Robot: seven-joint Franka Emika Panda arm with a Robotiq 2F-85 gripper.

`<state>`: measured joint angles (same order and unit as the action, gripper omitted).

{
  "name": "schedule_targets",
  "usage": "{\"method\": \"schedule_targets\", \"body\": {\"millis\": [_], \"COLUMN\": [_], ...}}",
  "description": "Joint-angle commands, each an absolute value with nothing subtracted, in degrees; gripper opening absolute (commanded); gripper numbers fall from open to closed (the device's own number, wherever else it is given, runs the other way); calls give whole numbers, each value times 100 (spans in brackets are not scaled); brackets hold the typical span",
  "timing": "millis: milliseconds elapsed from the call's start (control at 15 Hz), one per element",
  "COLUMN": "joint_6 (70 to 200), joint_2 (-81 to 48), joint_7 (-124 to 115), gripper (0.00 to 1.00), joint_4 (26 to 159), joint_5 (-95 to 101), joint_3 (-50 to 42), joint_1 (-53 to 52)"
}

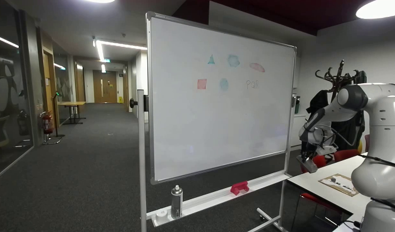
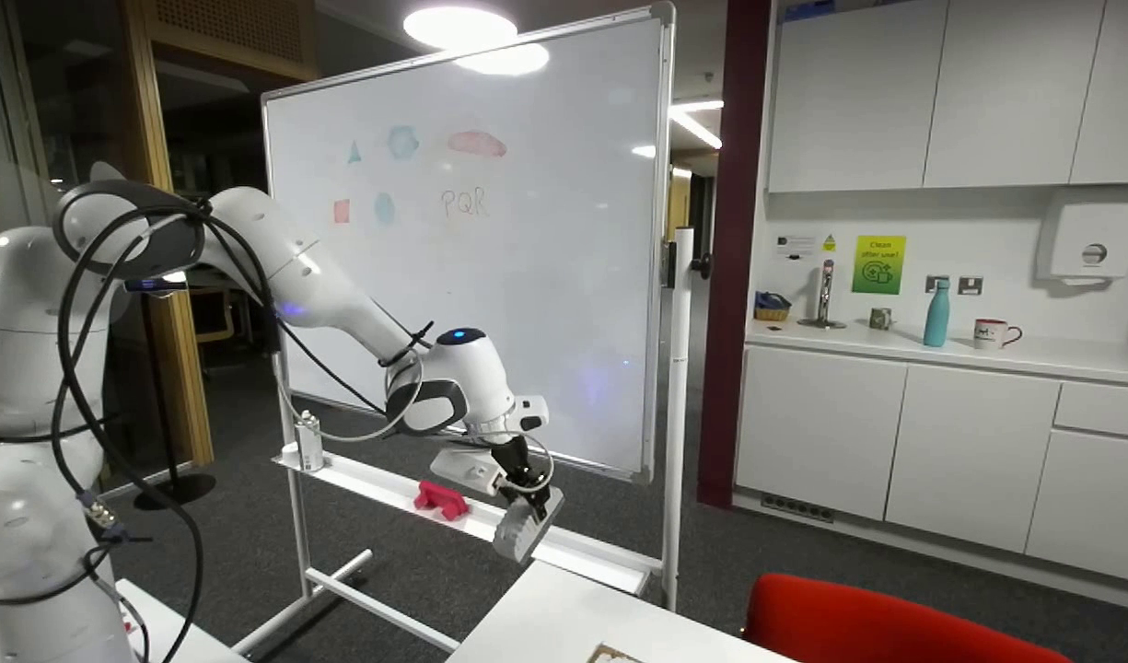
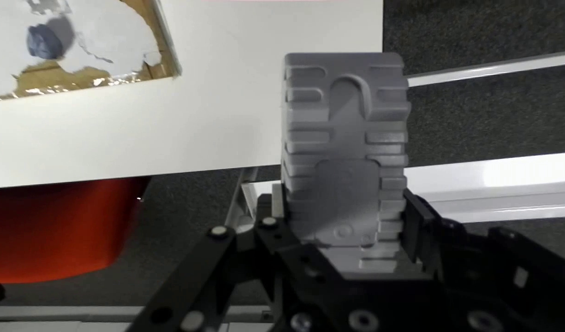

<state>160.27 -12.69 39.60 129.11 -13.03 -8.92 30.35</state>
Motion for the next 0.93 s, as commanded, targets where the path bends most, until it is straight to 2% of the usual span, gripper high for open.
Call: {"method": "schedule_targets", "body": {"millis": [0,267,467,867], "joint_6": [15475,15132,15337,14917], "joint_2": [-1263,-1324,-1443,-1725], "joint_7": [5125,4999,4809,4627], "gripper": [33,33,33,33], "joint_4": [12813,12789,12769,12558], "joint_5": [-1997,-1473,-953,10], "joint_3": [-569,-1203,-1519,-1678], "joint_1": [3498,3288,3204,3050]}}
